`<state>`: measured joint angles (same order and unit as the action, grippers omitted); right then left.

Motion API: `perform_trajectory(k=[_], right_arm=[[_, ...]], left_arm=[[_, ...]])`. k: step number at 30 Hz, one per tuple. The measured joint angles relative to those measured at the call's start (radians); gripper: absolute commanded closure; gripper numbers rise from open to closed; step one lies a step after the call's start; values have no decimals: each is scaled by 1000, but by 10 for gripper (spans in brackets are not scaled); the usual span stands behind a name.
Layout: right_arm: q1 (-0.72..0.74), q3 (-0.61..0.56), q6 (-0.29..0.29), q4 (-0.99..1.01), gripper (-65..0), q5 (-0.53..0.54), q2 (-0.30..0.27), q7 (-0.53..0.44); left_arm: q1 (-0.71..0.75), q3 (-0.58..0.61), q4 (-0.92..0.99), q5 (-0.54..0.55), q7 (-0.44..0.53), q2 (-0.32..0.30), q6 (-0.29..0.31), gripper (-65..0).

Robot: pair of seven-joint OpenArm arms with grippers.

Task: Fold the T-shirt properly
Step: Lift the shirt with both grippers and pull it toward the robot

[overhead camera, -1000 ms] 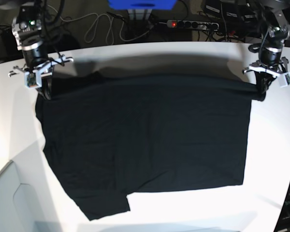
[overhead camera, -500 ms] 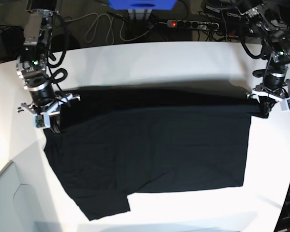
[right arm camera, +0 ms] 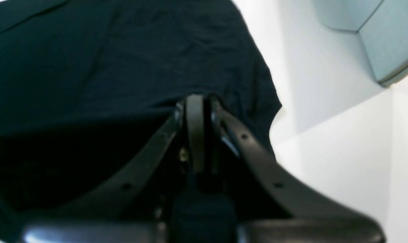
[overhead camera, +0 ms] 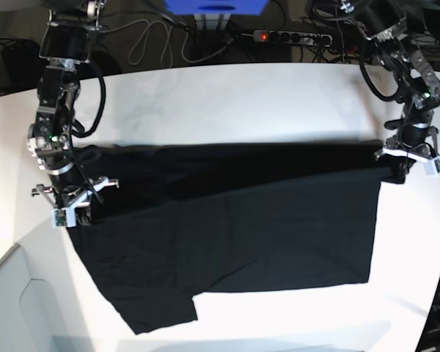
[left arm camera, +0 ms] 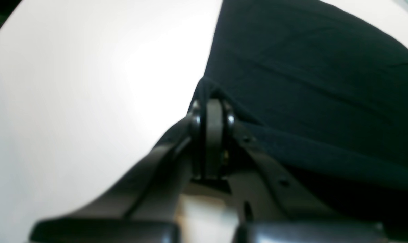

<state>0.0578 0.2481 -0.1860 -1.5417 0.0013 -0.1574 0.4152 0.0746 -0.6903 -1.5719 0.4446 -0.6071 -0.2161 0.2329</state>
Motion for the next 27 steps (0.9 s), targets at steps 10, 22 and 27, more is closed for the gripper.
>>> perform_trajectory(k=[10, 22, 27], right_arm=[[69, 0, 0, 43, -3, 0, 0, -4], [47, 0, 0, 51, -3, 0, 0, 0], [41, 0, 0, 51, -5, 0, 0, 0]], left_arm=[[-86, 0, 59, -3, -10, 2, 0, 0], [-102, 140, 111, -3, 6, -50, -11, 0], [-123, 139, 131, -7, -10, -56, -12, -37]])
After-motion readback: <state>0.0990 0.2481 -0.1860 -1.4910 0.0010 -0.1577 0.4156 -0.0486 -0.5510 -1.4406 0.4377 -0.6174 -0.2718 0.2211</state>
